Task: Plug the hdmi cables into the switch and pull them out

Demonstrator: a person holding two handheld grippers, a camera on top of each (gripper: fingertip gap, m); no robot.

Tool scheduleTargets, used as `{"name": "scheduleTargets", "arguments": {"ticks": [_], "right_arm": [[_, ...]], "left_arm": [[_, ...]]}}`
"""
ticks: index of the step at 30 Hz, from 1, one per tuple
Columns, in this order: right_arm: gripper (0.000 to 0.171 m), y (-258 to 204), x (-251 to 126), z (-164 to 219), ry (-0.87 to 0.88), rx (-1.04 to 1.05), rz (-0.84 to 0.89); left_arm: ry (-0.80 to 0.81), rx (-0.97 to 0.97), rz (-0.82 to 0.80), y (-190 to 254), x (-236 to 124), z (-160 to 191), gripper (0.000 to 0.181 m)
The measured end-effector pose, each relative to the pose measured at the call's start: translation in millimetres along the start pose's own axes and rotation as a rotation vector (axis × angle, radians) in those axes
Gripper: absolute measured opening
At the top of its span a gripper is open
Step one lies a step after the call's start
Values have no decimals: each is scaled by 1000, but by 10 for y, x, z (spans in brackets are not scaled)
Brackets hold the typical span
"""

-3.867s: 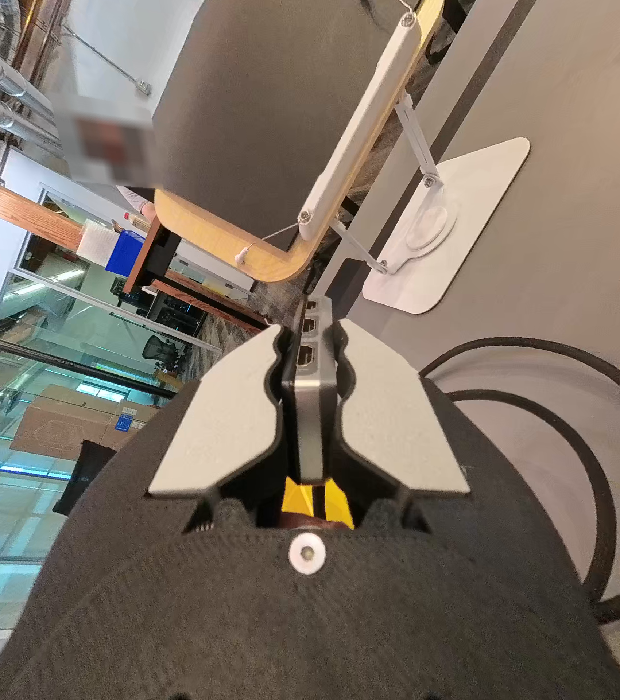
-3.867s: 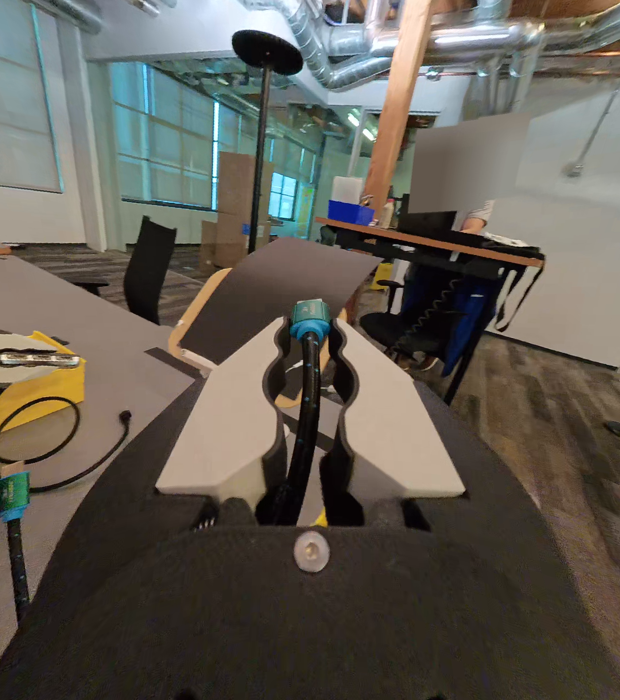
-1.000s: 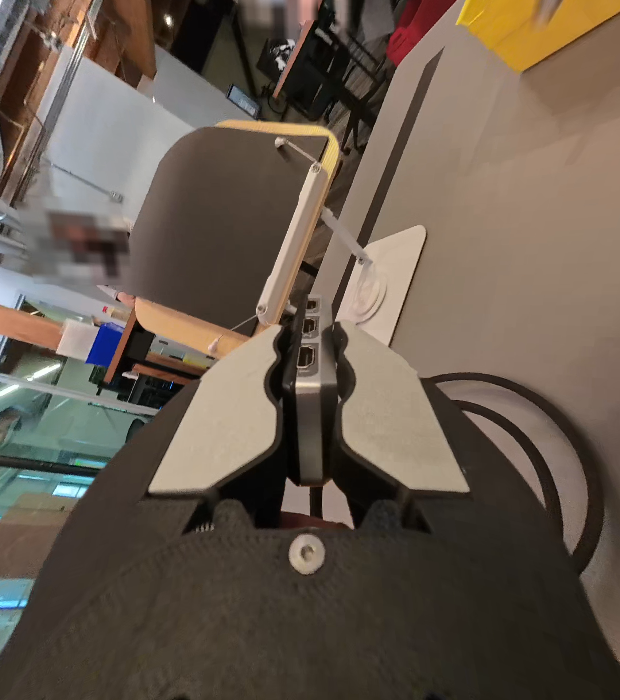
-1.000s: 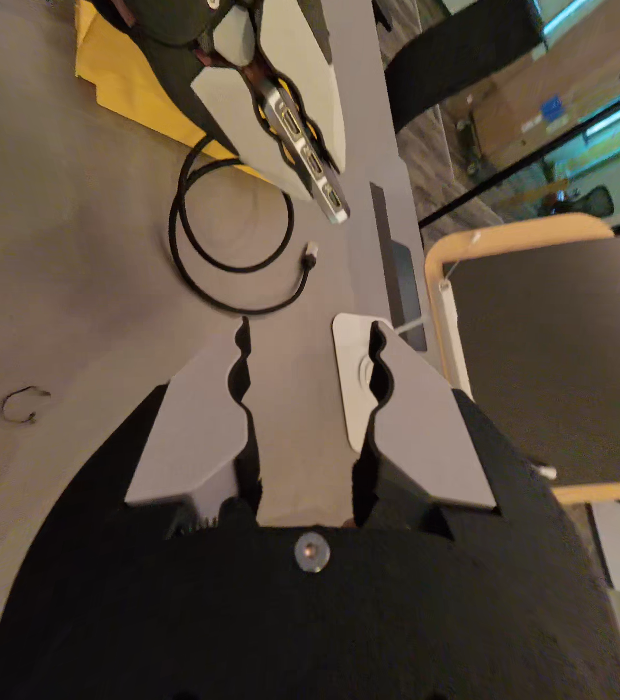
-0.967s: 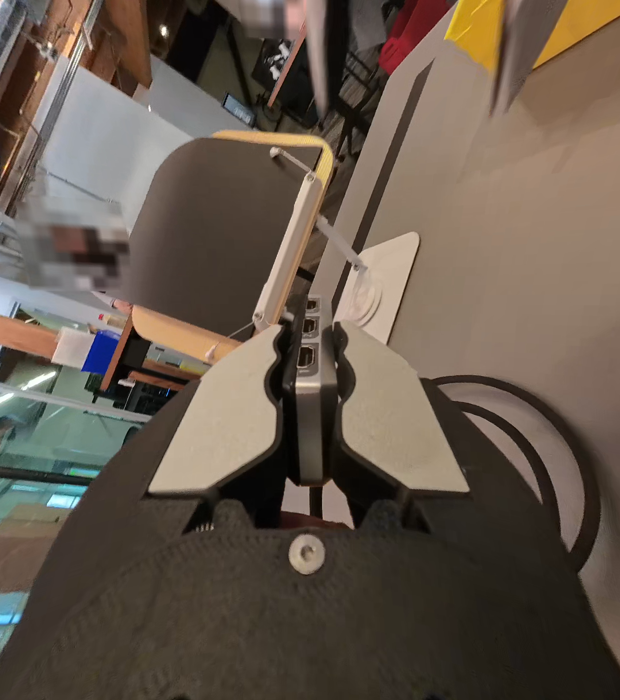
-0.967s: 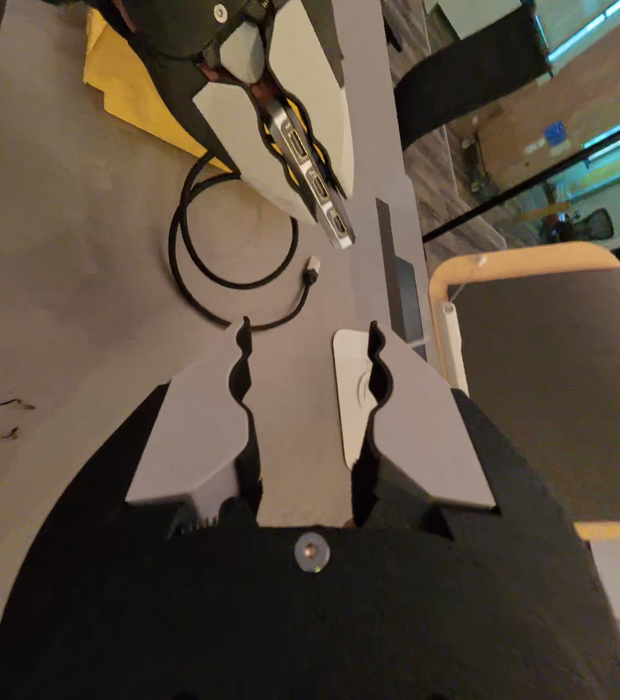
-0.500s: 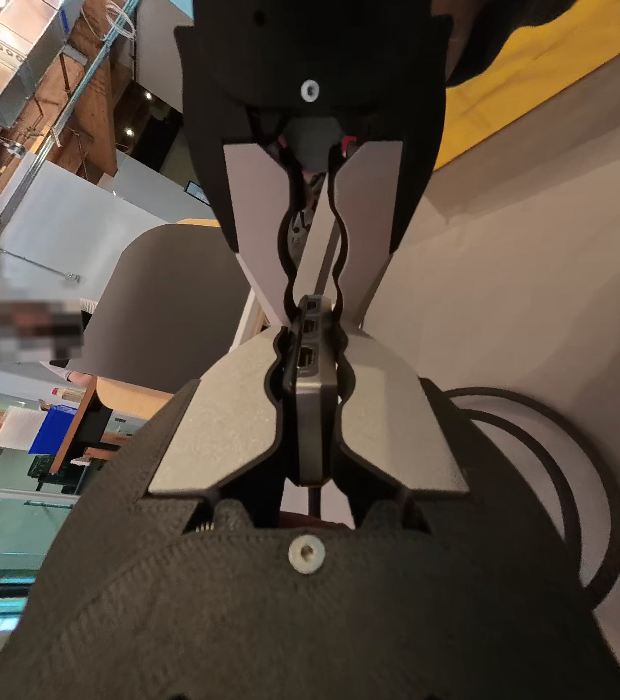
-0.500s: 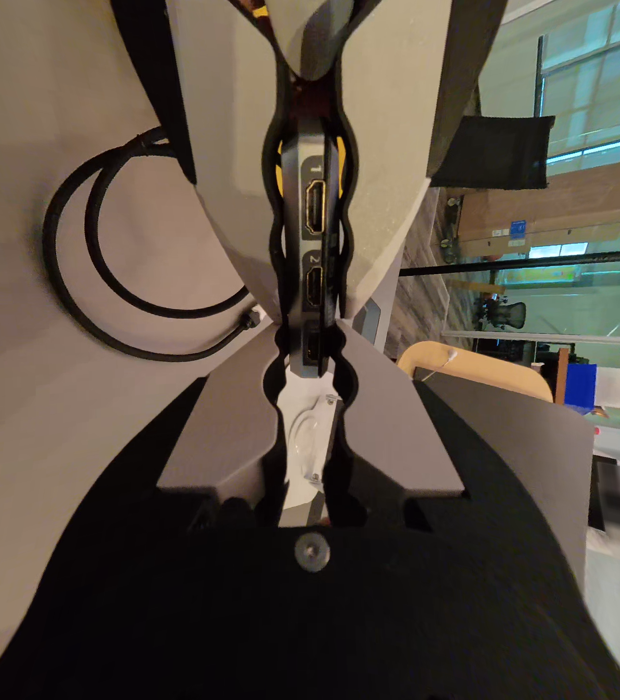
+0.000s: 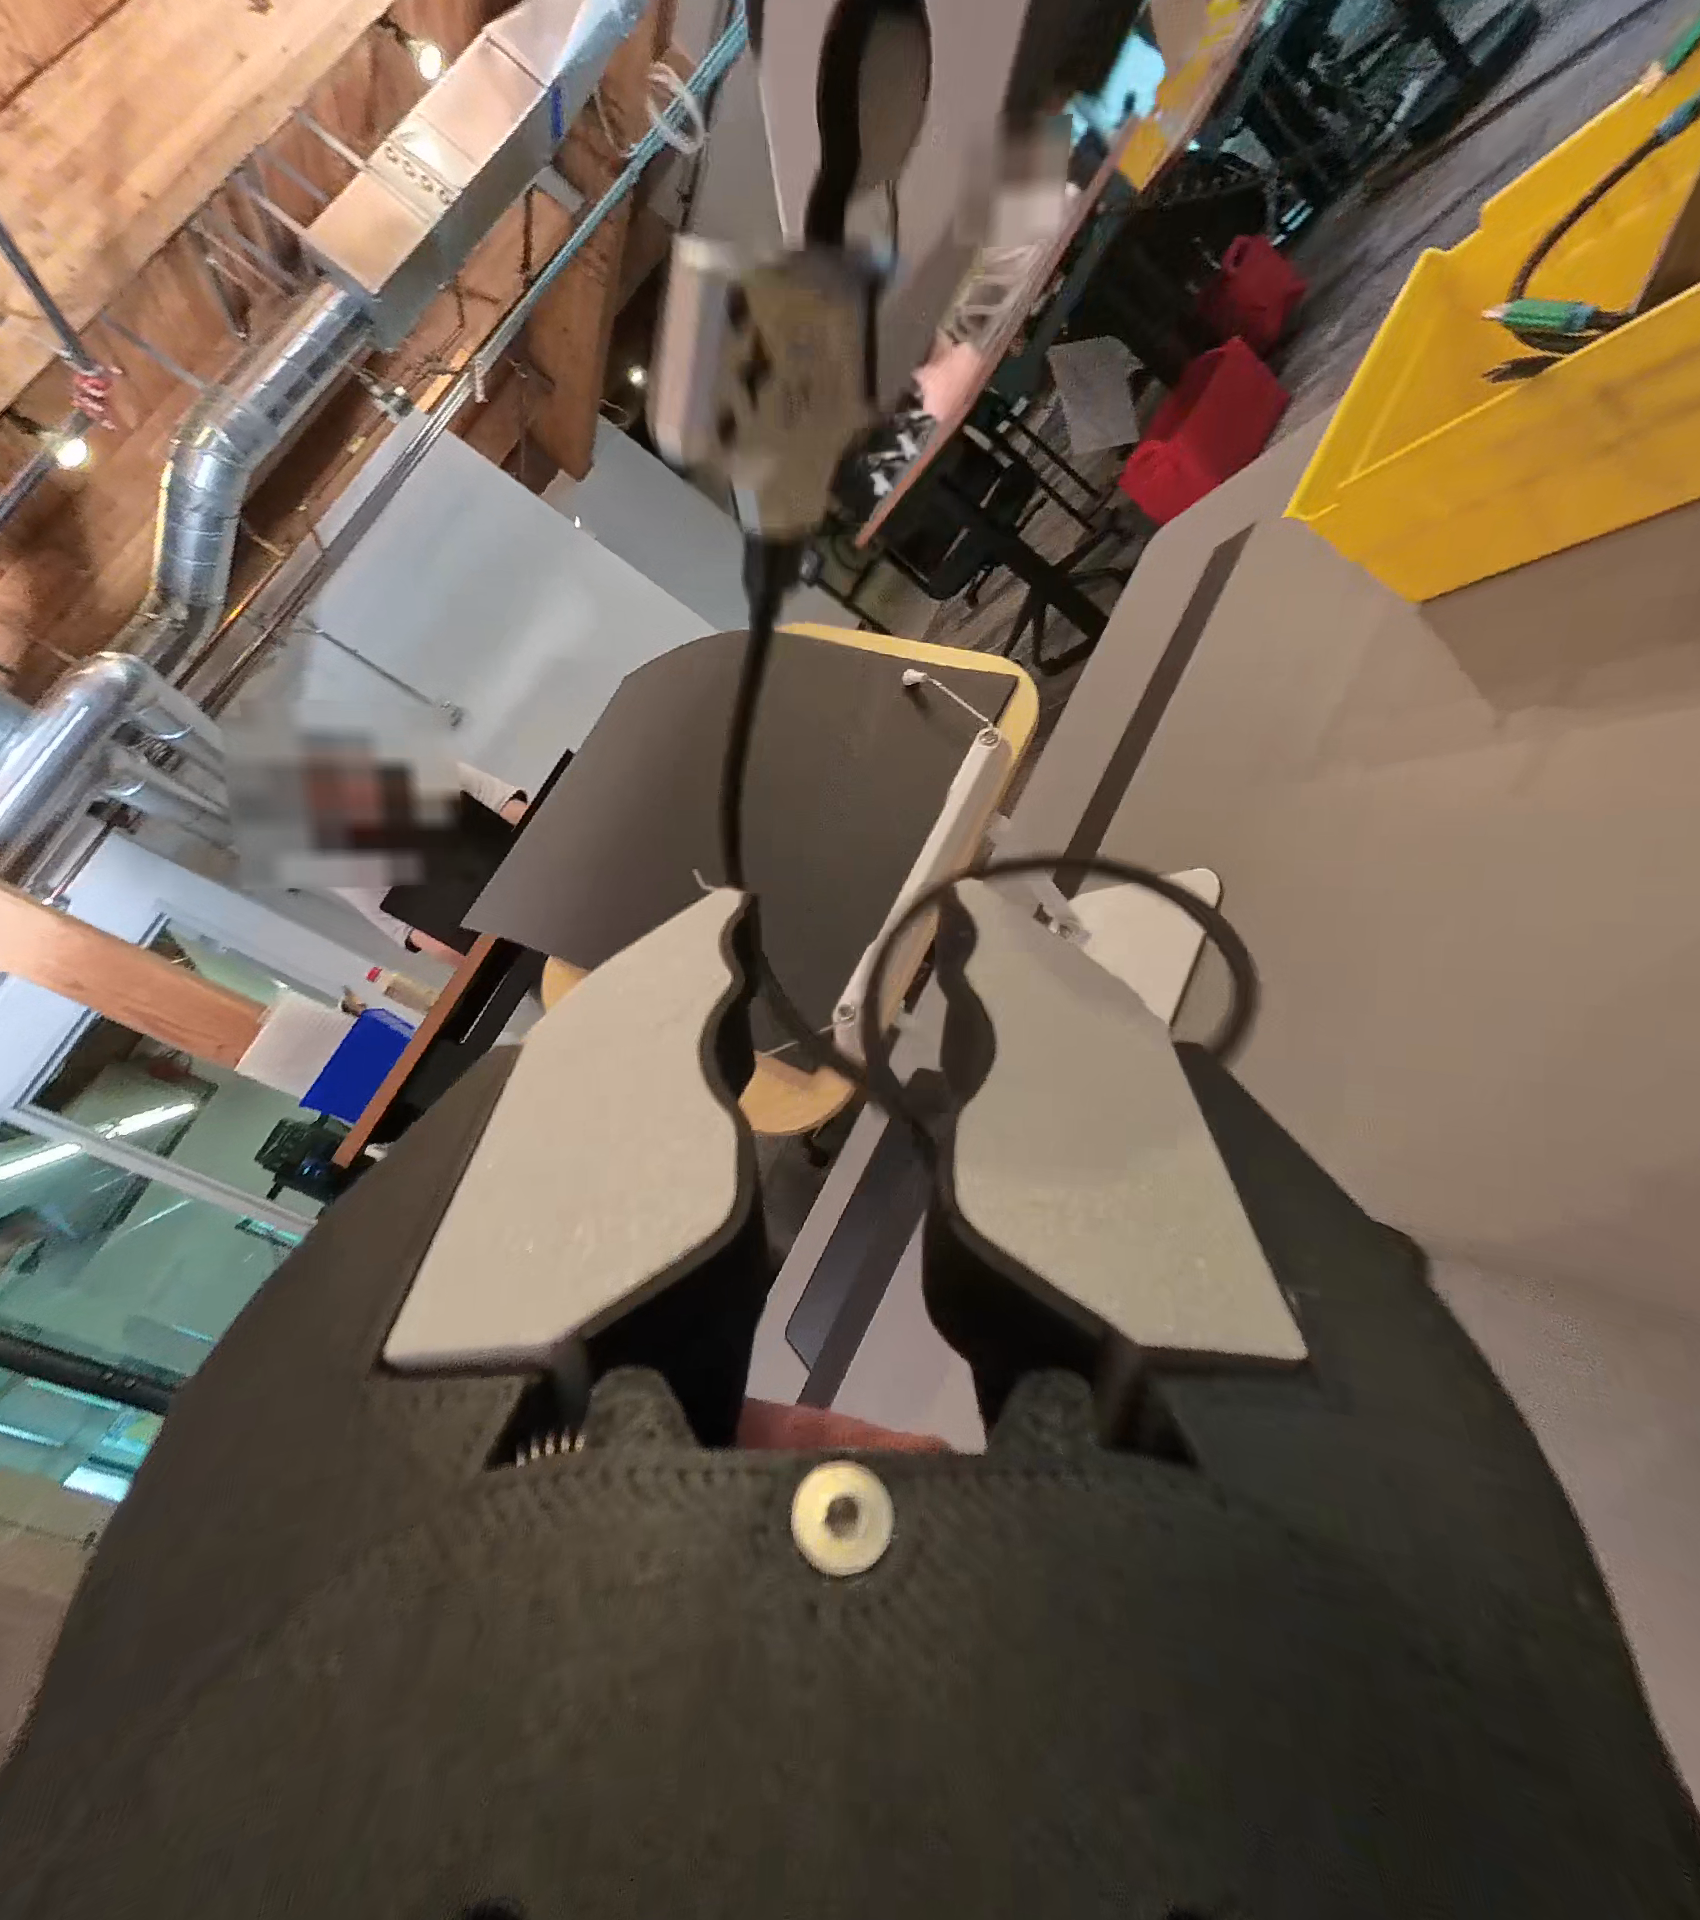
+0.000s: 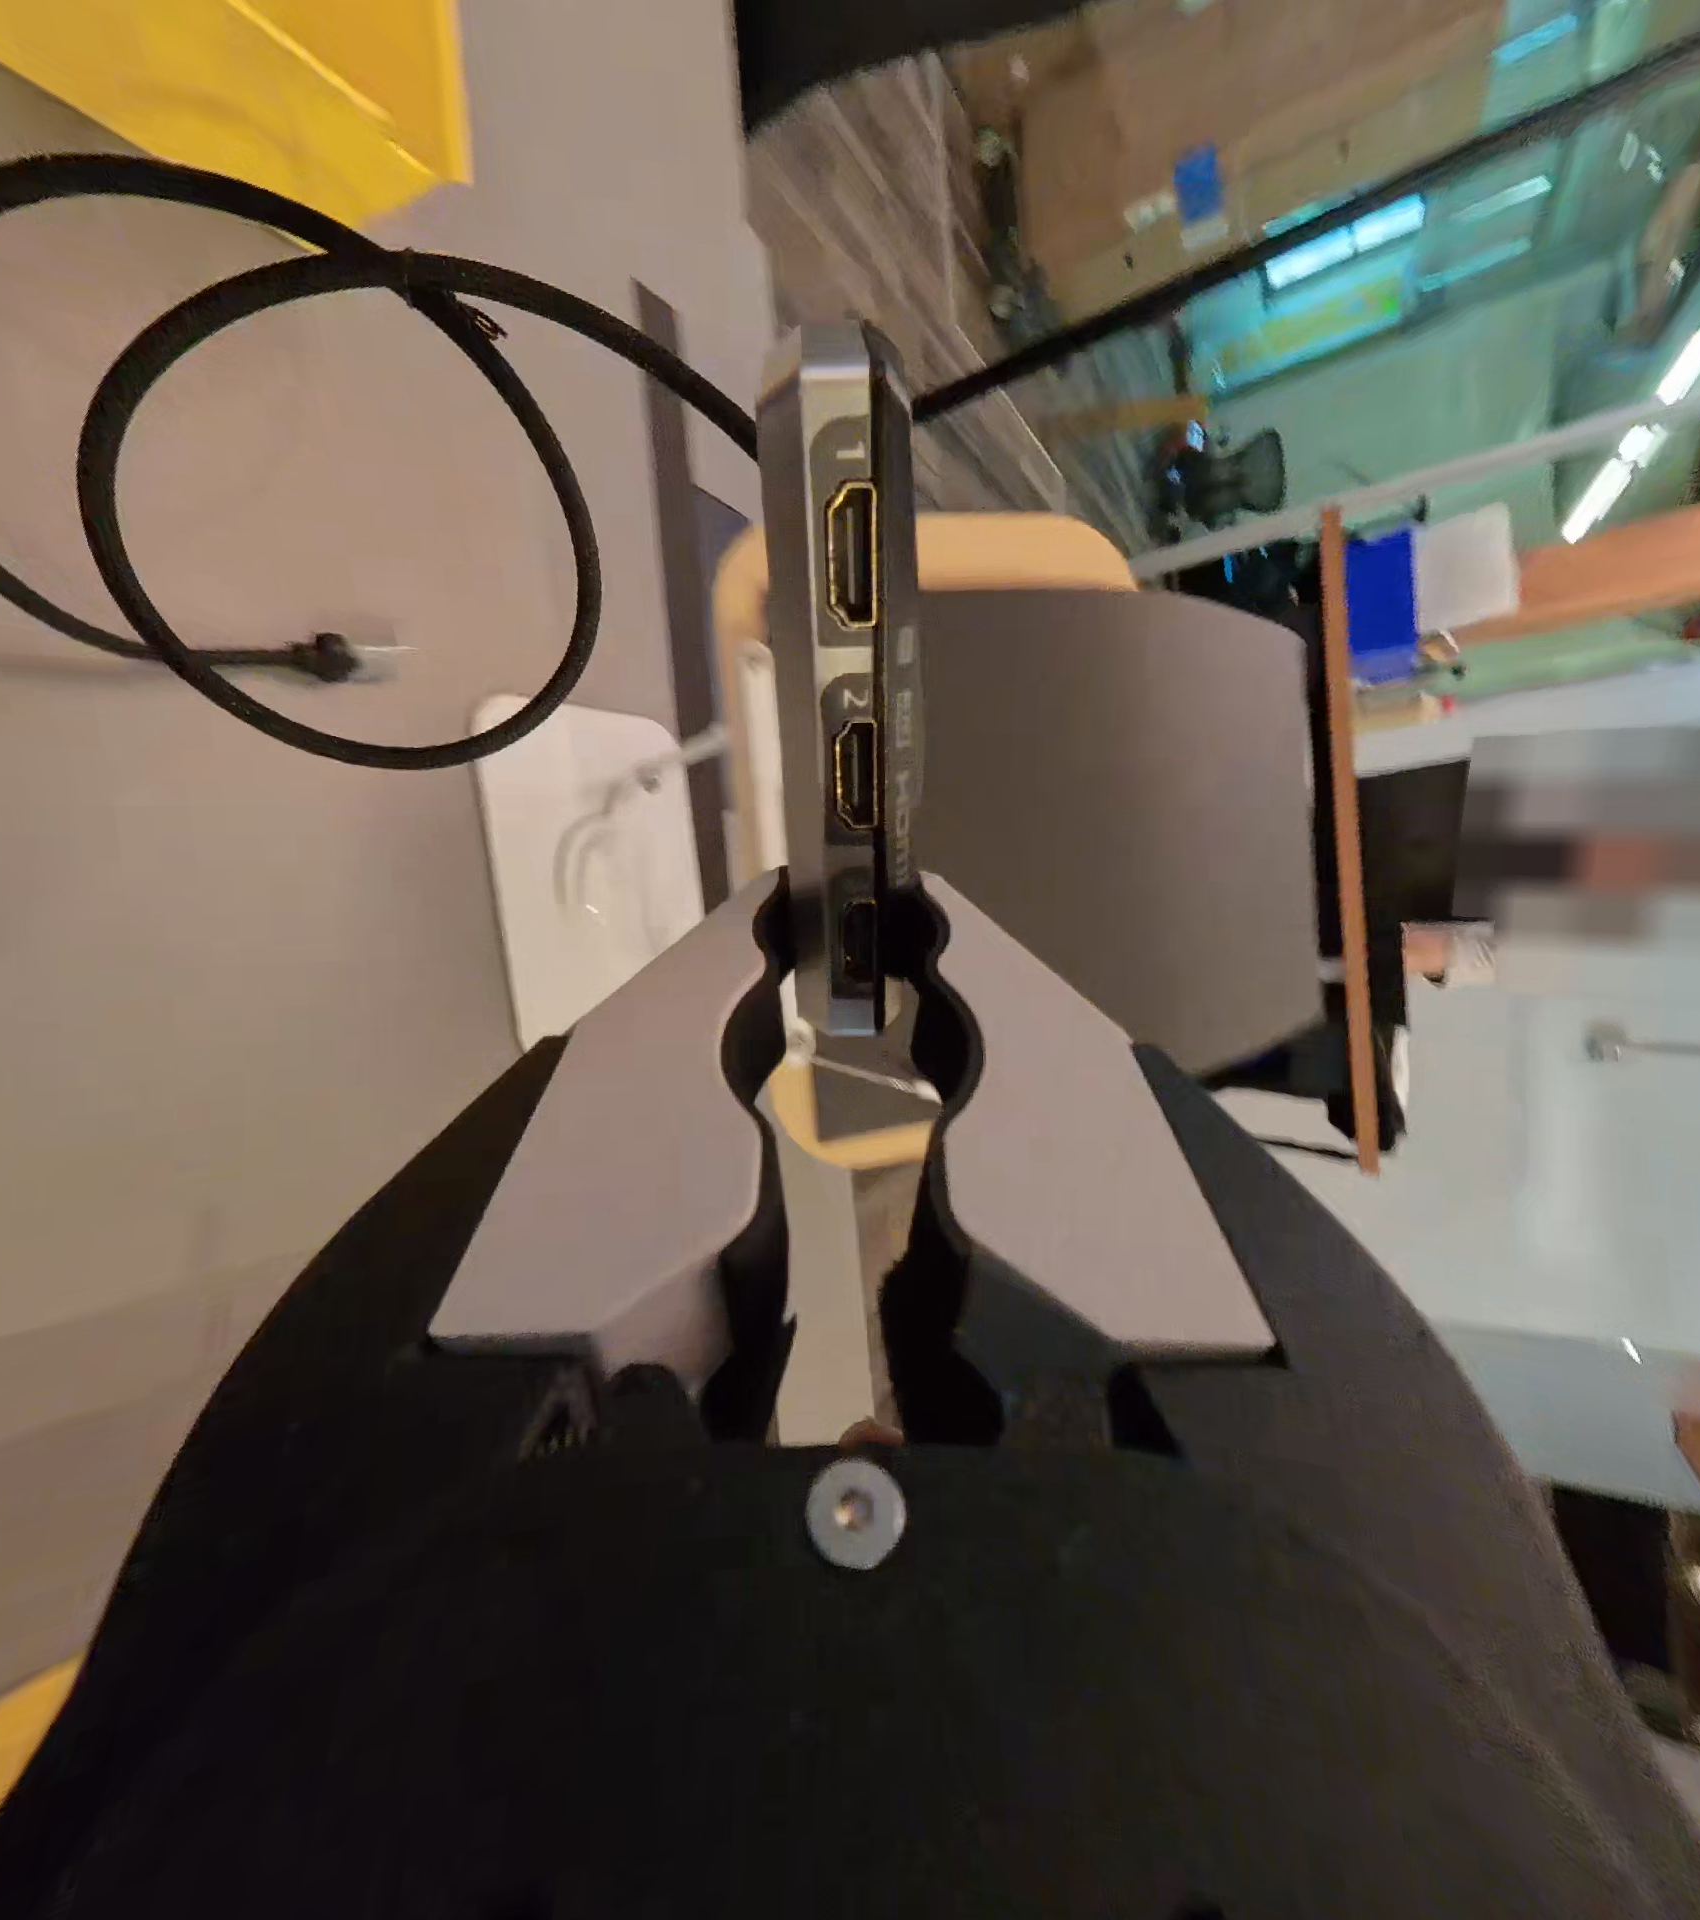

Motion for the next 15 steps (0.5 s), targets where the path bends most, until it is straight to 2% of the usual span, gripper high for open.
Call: {"name": "scheduleTargets", "arguments": {"ticks": [5,15], "right_arm": [[17,868,-597,257,-73,103,189],[17,2181,-1731,783,-248,219,542]], "left_arm": [[15,-128,9,75,-88,81,19],[-63,-214,102,457,-95,314,19]]}}
Point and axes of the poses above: each gripper's, where its closed fingertips meet, x out along the fingers, z out of its underside, y = z × x across the jaws, the point moved 8 cm from there along -x, back along the fingers, and after that the axes turned 15 degrees about x, right-handed, at the moved point
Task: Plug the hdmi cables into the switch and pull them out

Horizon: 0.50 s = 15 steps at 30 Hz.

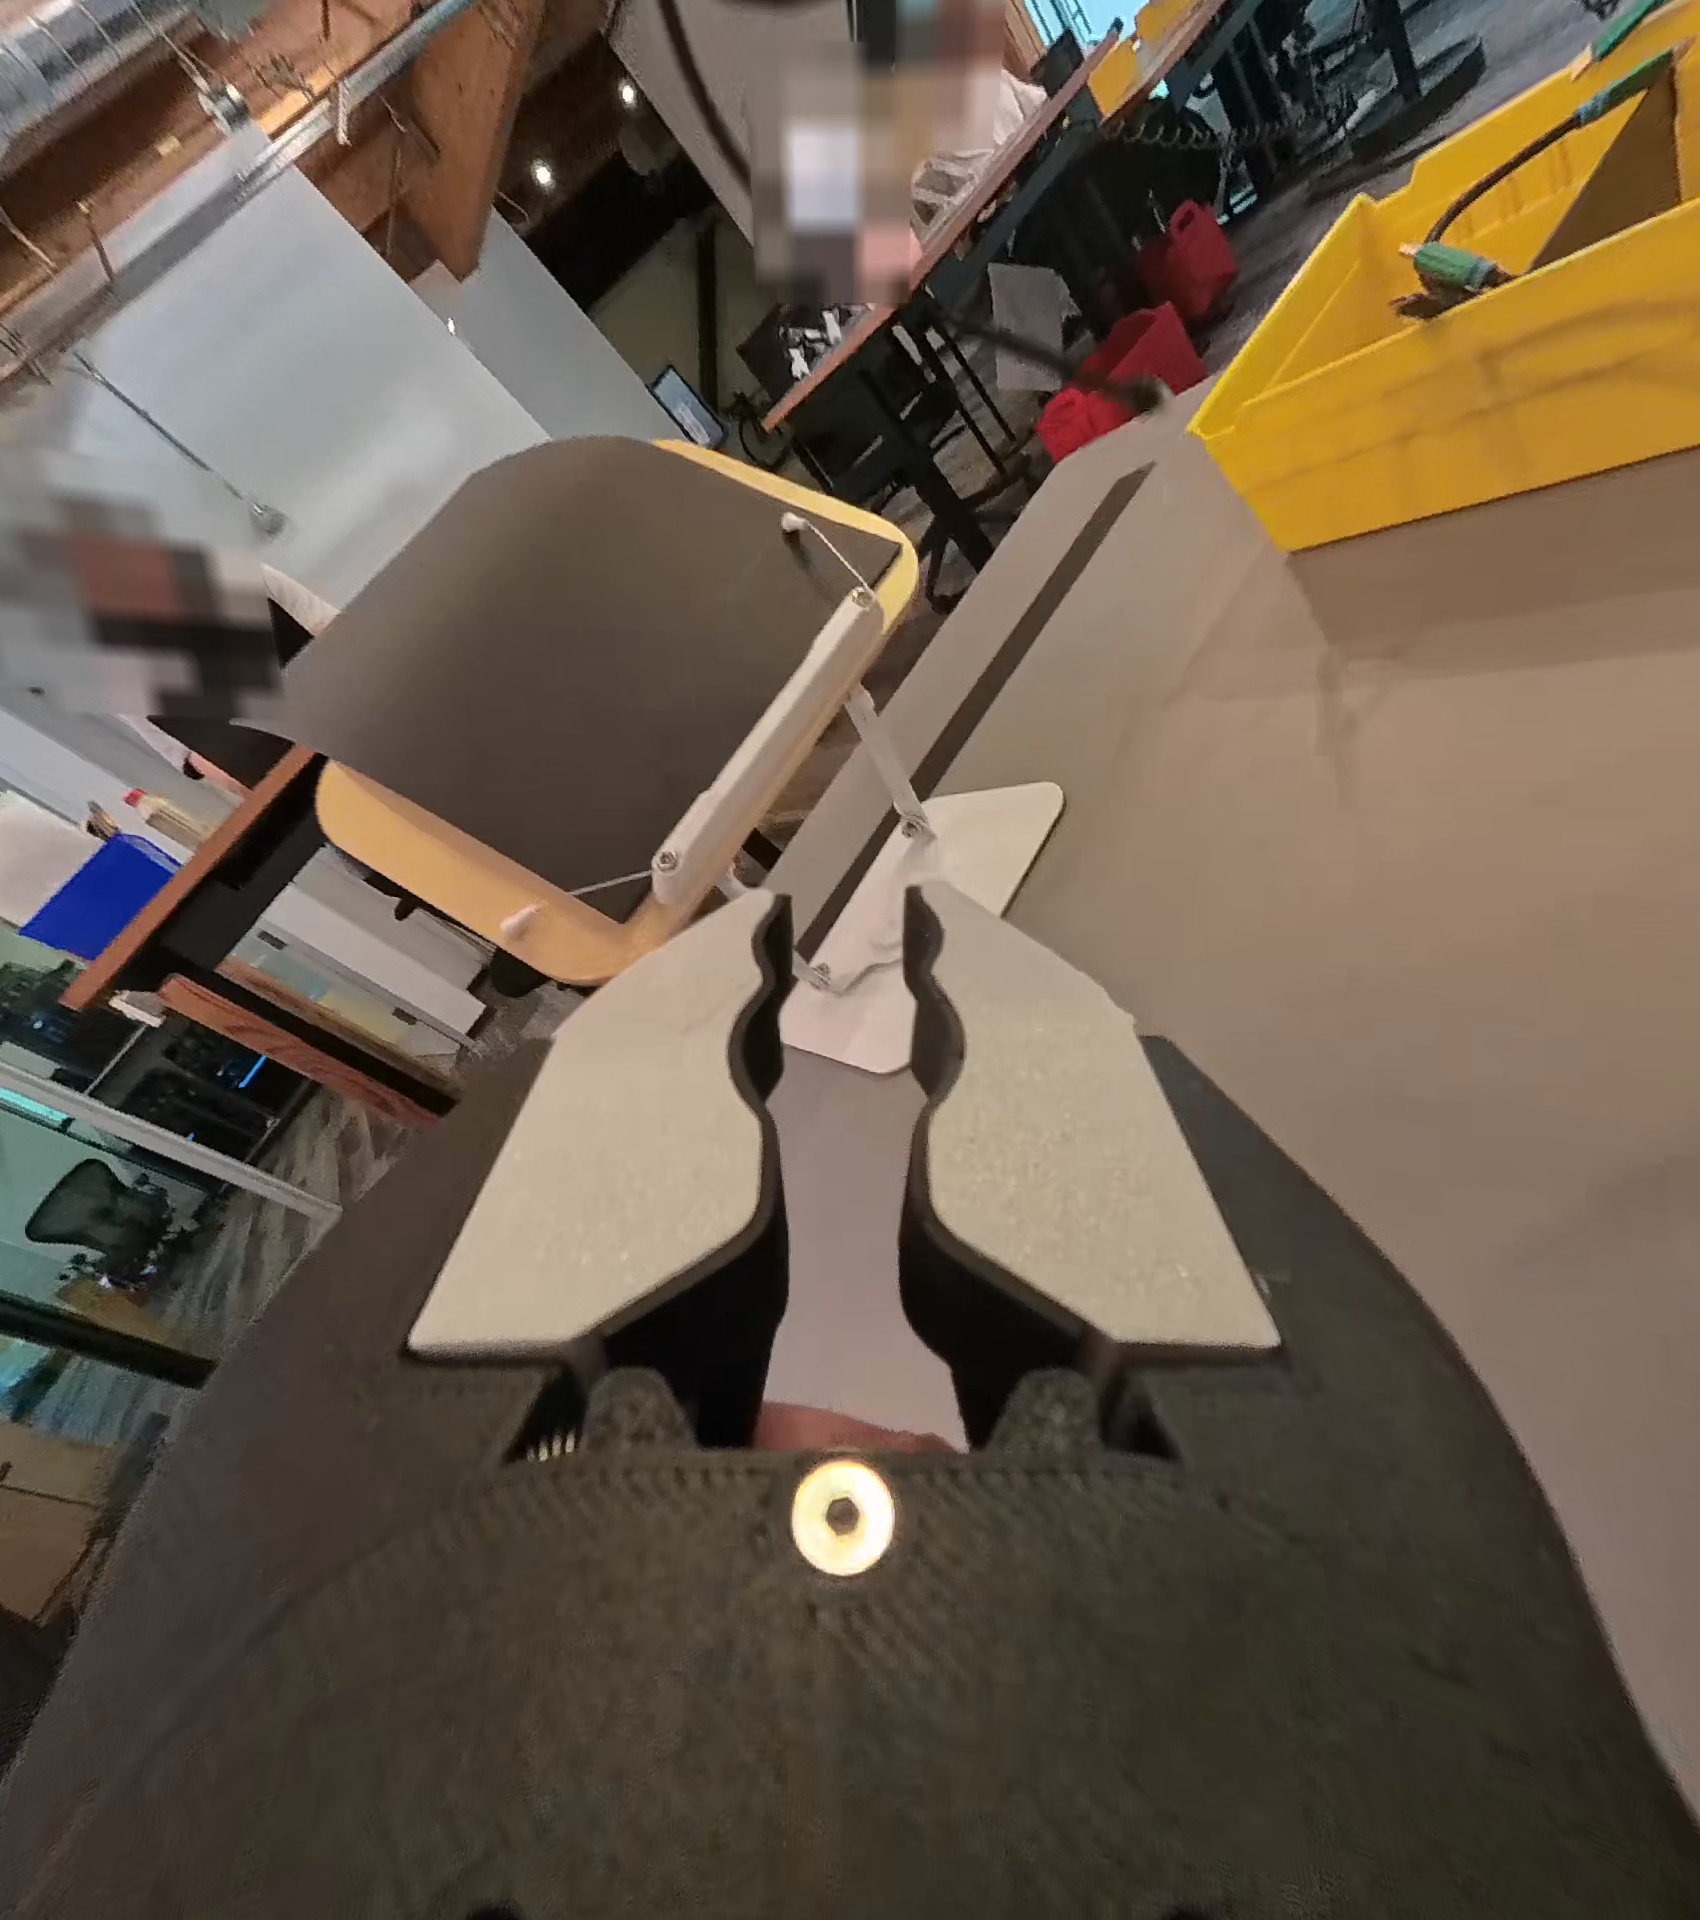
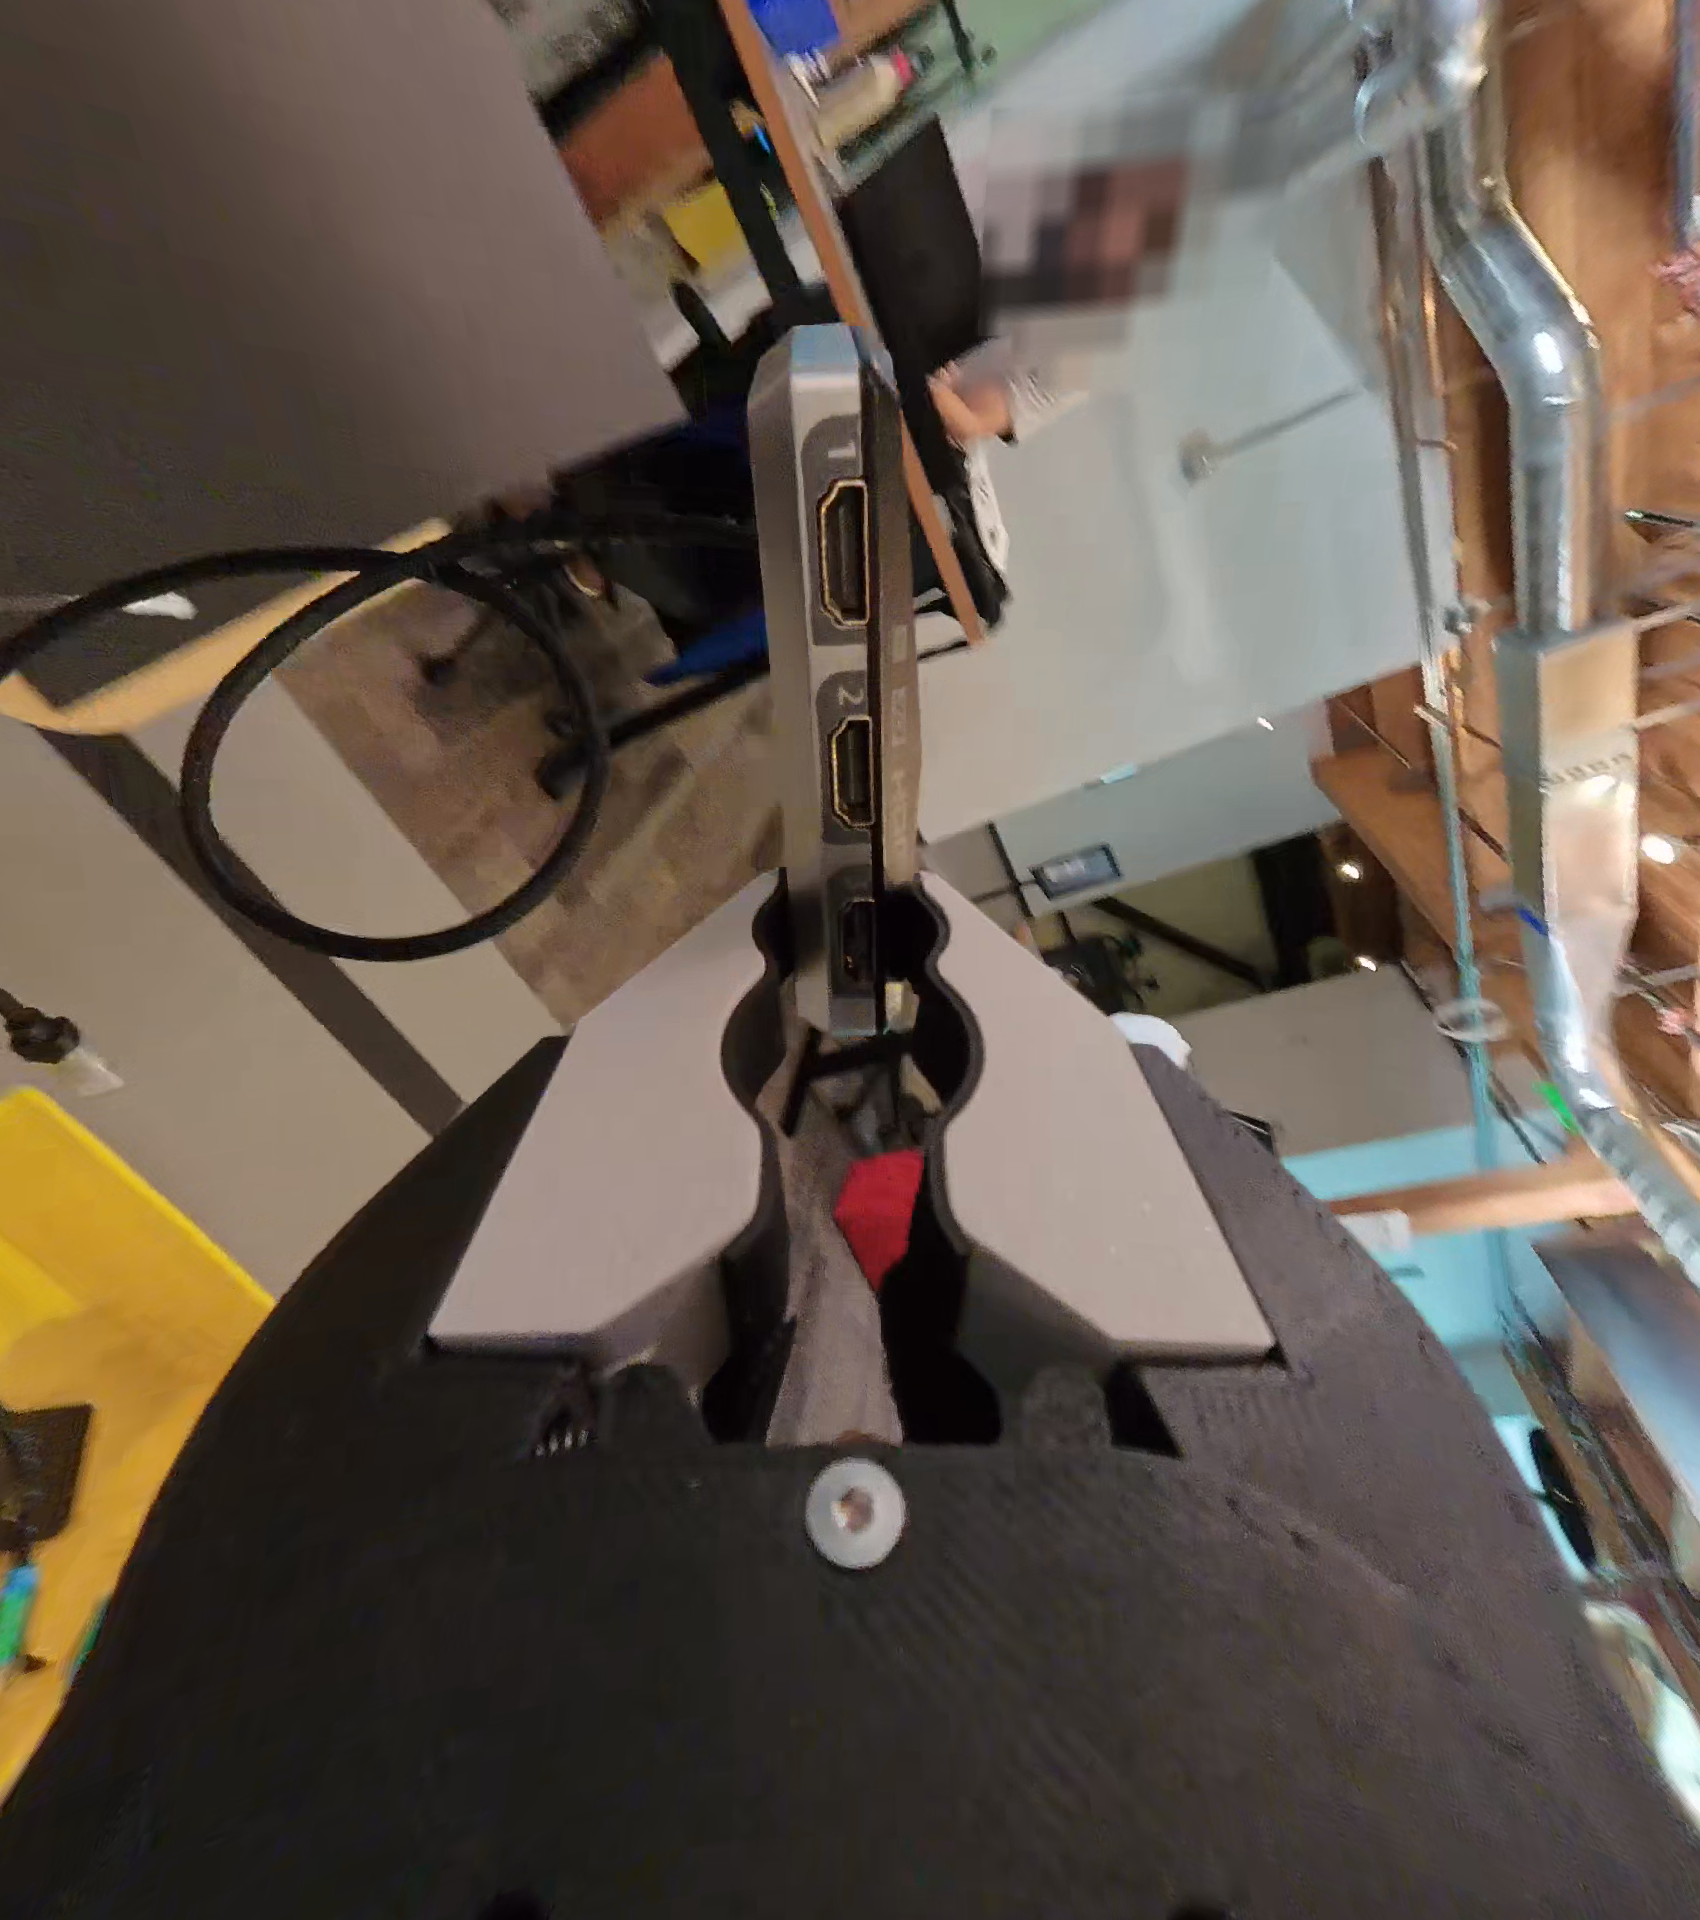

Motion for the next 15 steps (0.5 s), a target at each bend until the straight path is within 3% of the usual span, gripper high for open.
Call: {"name": "scheduleTargets", "arguments": {"ticks": [6,15], "right_arm": [[17,414,-188,317,-101,16,83],[17,265,-157,1015,-252,30,60]], "left_arm": [[-32,-17,31,118,29,101,19],[-67,-7,65,224,80,175,19]]}}
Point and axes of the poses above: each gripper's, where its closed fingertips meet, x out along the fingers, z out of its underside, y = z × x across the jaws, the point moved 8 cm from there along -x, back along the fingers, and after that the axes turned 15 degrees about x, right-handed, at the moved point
